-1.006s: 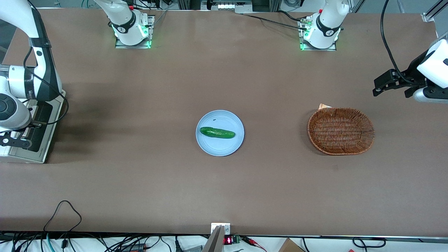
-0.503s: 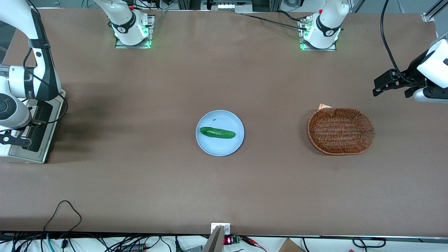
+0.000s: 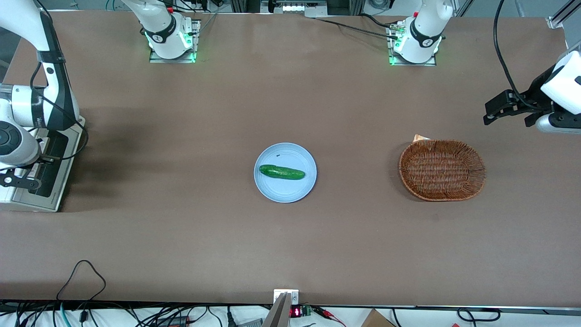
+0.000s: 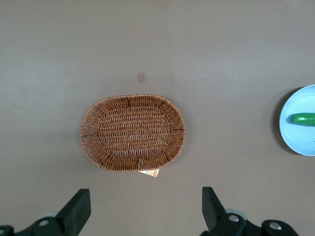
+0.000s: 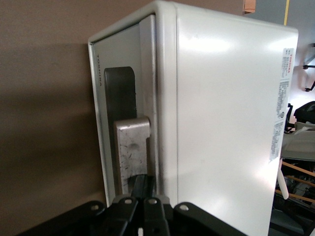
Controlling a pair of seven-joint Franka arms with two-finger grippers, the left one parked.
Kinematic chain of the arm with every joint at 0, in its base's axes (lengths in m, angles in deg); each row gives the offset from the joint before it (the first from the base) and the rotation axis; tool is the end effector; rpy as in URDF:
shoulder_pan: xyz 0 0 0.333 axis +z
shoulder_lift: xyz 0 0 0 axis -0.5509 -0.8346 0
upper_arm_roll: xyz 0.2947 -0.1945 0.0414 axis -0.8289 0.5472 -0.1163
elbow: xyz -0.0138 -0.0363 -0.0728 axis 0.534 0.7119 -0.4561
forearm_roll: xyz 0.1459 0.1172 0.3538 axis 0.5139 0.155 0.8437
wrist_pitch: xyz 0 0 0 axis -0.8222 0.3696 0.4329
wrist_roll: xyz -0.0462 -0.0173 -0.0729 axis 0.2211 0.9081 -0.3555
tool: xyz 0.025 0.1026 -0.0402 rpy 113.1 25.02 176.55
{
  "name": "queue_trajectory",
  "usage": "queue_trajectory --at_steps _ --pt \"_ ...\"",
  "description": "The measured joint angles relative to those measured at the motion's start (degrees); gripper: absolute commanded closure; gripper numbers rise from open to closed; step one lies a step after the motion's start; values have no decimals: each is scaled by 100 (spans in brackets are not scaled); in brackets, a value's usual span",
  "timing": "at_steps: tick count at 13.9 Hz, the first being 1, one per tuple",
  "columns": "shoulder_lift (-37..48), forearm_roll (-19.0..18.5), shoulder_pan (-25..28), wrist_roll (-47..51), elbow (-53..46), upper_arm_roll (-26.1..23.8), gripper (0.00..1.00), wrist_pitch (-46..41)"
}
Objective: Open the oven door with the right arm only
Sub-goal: 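Hook the right gripper on the door handle and pull it down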
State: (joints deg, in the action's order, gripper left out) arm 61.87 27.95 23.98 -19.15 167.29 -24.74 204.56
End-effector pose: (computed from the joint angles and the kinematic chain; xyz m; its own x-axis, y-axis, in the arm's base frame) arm 0.6339 -0.1723 0.3668 0.9881 -0.1401 -0.0637 -0.0770 -0.8085 0.5835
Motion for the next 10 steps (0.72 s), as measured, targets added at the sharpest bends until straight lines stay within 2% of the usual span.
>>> queue_trajectory --at_steps 10 --pt "3 40 146 766 333 -425 100 149"
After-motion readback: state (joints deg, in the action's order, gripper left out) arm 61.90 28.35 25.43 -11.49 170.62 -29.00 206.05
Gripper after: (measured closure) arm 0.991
